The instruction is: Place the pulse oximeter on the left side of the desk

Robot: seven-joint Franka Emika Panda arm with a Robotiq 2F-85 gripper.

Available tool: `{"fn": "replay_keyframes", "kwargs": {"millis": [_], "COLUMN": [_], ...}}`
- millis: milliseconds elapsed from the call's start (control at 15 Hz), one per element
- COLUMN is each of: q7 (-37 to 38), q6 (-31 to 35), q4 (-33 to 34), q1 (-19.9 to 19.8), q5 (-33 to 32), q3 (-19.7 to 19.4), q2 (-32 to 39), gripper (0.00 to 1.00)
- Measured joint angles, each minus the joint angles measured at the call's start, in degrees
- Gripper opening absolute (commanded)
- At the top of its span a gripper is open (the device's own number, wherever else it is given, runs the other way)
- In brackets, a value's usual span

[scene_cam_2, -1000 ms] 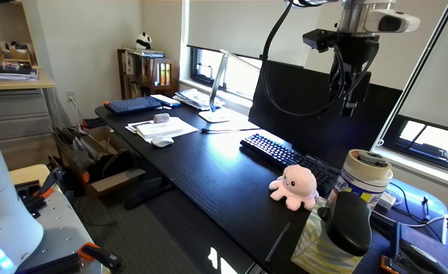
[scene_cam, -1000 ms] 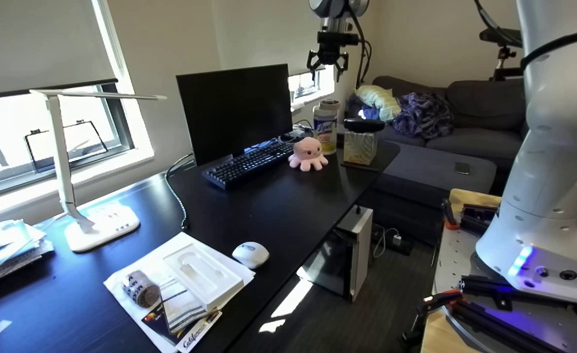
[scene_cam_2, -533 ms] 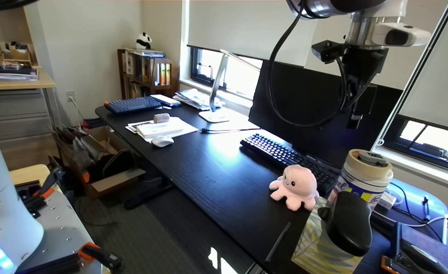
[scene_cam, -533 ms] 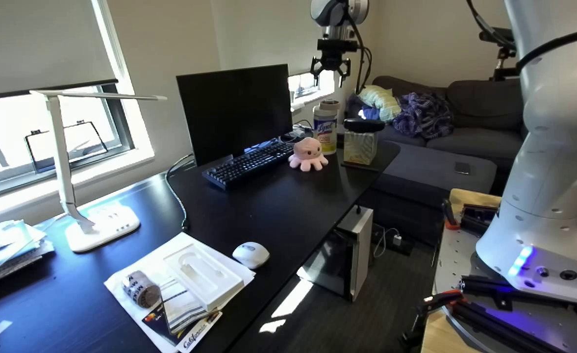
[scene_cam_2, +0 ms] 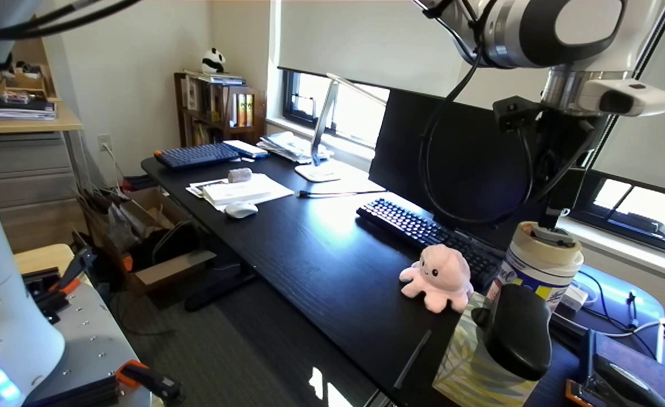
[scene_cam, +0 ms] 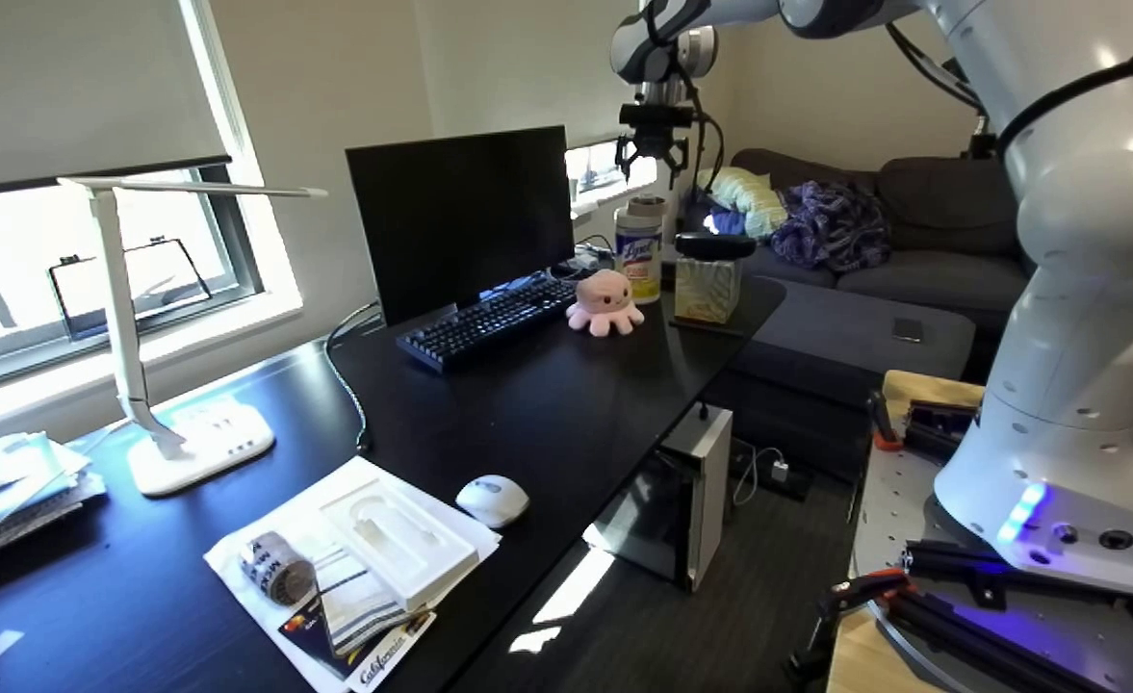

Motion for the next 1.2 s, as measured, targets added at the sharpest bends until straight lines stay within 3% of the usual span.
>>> {"fn": "replay_keyframes", "kwargs": {"millis": [467, 533, 667, 1200], "q7": [0.8, 0.8, 0.8, 0.8], "q6": [-2.1, -2.2, -2.7, -7.8], "q4": [9.3, 10.5, 12.7, 19.1], "q1": [-2.2, -2.6, -3.3, -4.8], "q5": [0.1, 0.1, 0.1, 0.1], "q3": [1.0, 1.1, 1.4, 2.6], "q2": [7.4, 8.1, 9.1, 12.4], "gripper": [1.00, 0.75, 0.68, 0.15]}}
